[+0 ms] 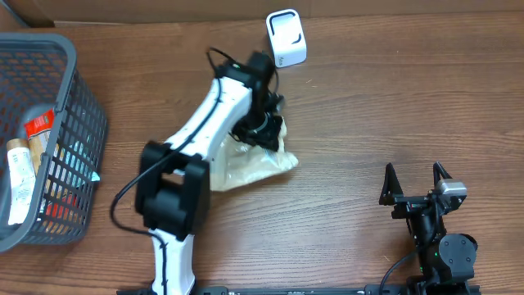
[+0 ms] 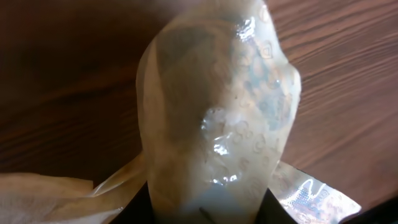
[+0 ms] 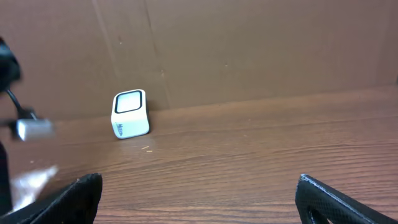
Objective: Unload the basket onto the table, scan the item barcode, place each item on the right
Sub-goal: 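Carry the clear bag to the scanner, then set it on the table, then reach the left gripper back into the basket and grasp the pasta pack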
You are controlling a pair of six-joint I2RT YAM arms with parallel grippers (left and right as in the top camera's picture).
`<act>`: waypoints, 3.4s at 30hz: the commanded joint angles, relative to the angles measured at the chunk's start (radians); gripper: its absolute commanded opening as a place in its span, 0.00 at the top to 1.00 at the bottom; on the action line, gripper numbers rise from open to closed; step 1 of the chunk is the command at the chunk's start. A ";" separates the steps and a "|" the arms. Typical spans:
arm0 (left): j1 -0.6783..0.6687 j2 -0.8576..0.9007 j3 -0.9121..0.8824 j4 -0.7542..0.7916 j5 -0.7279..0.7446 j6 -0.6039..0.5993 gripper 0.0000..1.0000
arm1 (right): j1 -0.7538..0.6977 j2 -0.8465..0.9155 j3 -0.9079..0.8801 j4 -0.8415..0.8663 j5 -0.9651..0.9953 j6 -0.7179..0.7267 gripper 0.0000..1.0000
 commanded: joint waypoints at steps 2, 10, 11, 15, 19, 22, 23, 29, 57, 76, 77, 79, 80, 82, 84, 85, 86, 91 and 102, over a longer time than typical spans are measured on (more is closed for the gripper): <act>-0.015 0.018 -0.005 0.011 -0.004 -0.031 0.31 | 0.006 -0.009 -0.010 0.005 0.009 -0.004 0.00; 0.040 -0.026 0.264 -0.106 -0.062 -0.027 0.00 | 0.006 -0.009 -0.010 0.005 0.009 -0.004 0.00; 0.056 -0.036 0.327 -0.138 -0.079 -0.028 0.00 | 0.006 -0.009 -0.010 0.005 0.009 -0.004 0.00; 0.152 -0.093 0.621 -0.267 -0.143 -0.039 0.00 | 0.006 -0.009 -0.010 0.005 0.009 -0.004 0.00; 0.283 -0.164 0.827 -0.348 -0.167 -0.047 0.00 | 0.006 -0.009 -0.010 0.005 0.009 -0.004 0.00; 0.425 -0.232 0.900 -0.395 -0.195 -0.071 0.00 | 0.006 -0.009 -0.010 0.005 0.009 -0.004 0.00; 0.481 -0.255 0.903 -0.404 -0.208 -0.076 0.00 | 0.006 -0.009 -0.010 0.005 0.009 -0.004 0.00; 0.855 -0.294 0.890 -0.472 -0.238 -0.061 0.00 | 0.006 -0.009 -0.010 0.005 0.009 -0.004 0.00; 1.205 -0.276 -0.100 0.362 -0.237 0.223 0.00 | 0.006 -0.009 -0.010 0.005 0.009 -0.004 0.00; 1.201 -0.122 -0.223 0.624 -0.210 0.310 0.03 | 0.006 -0.009 -0.010 0.005 0.009 -0.004 0.00; 1.198 -0.107 -0.223 0.629 -0.205 0.310 0.02 | 0.006 -0.009 -0.010 0.005 0.009 -0.004 0.00; 1.192 -0.082 -0.223 0.633 -0.182 0.311 0.04 | 0.006 -0.009 -0.010 0.005 0.009 -0.004 0.00; 1.189 -0.072 -0.223 0.636 -0.166 0.311 0.05 | 0.006 -0.009 -0.010 0.005 0.009 -0.004 0.00; 1.181 -0.053 -0.223 0.646 -0.147 0.310 0.06 | 0.006 -0.009 -0.010 0.005 0.009 -0.004 0.00; 1.172 -0.041 -0.223 0.650 -0.159 0.309 0.08 | 0.006 -0.009 -0.010 0.005 0.009 -0.004 0.00; 1.168 -0.037 -0.223 0.650 -0.174 0.307 0.09 | 0.006 -0.009 -0.010 0.005 0.009 -0.004 0.00; 1.167 -0.031 -0.223 0.650 -0.201 0.291 0.10 | 0.006 -0.009 -0.010 0.005 0.009 -0.004 0.00; 1.180 -0.014 -0.223 0.633 -0.372 0.135 0.08 | 0.006 -0.009 -0.010 0.005 0.009 -0.004 0.00; 1.207 -0.014 -0.243 0.621 -0.387 0.104 0.11 | 0.006 -0.009 -0.010 0.005 0.009 -0.004 0.00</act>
